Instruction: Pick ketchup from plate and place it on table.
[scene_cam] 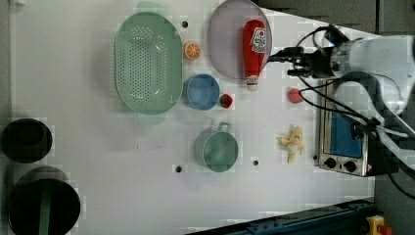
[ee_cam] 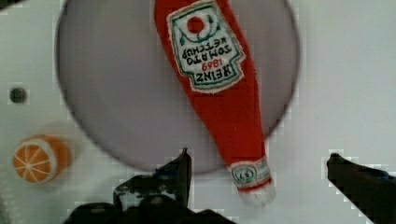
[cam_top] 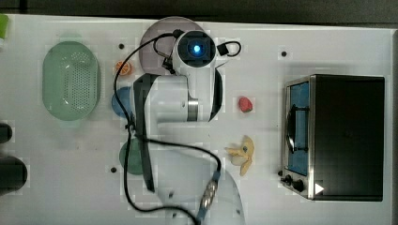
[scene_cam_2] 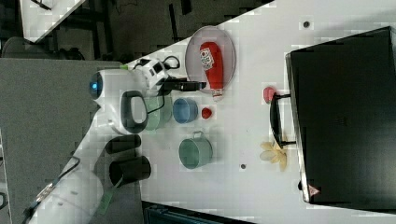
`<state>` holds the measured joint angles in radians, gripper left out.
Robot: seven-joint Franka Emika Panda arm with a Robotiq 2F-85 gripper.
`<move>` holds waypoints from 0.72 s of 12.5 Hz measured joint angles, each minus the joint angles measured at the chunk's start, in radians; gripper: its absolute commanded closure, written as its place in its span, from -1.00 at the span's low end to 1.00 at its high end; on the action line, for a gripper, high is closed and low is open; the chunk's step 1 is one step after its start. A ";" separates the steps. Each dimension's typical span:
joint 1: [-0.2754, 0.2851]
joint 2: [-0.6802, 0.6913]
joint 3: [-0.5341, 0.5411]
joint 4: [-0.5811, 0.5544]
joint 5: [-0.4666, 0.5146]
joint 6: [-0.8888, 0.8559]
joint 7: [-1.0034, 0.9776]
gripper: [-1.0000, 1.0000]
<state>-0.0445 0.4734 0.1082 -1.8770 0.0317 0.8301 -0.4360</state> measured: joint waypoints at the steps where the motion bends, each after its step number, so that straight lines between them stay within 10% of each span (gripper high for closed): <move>1: 0.000 0.037 0.001 0.013 0.000 0.016 -0.034 -1.00; 9: 0.008 0.237 -0.008 0.162 -0.089 0.055 -0.146 -1.00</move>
<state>-0.0368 0.7104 0.1005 -1.7148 -0.0568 0.8848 -0.5820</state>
